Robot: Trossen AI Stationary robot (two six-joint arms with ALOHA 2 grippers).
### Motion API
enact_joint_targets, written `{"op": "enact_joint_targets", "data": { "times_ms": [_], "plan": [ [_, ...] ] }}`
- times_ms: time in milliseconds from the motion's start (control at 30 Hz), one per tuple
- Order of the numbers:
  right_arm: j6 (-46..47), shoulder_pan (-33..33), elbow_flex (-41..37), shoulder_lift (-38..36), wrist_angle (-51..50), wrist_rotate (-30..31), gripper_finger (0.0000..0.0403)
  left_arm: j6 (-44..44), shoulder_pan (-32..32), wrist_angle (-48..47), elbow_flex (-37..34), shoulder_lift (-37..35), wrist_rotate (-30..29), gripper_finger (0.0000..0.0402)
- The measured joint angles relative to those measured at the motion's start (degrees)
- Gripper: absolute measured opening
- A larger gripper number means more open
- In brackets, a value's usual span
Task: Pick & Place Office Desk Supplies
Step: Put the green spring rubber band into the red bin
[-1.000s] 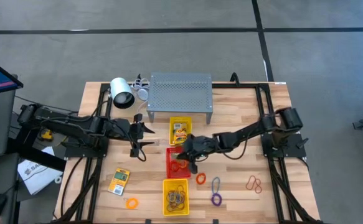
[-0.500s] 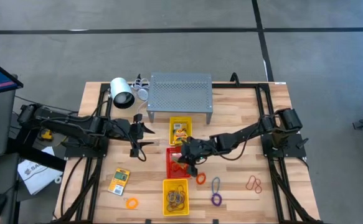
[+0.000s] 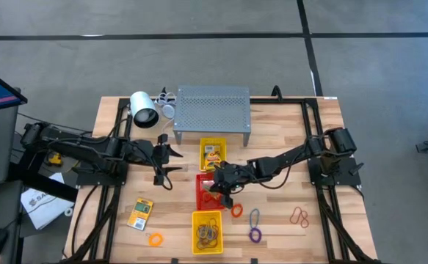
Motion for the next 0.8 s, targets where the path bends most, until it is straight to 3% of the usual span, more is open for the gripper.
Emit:
{"op": "enact_joint_targets", "data": {
  "times_ms": [133,467,800],
  "plan": [
    [-0.3,0.0,0.7,1.5,0.5,-0.5,0.0008,0.0,0.0,0.3,0.0,0.0,0.0,0.0197],
    [-2.0,-0.9,9.5,7.5,-10.3,-1.9,0.0008,0.0,0.0,0.3,0.0,0.0,0.0,0.0197],
    [-2.6,-0.9,13.5,10.3,-16.2,-3.0,0.0013,0.0,0.0,0.2,0.0,0.0,0.0,0.0197]
  ]
}}
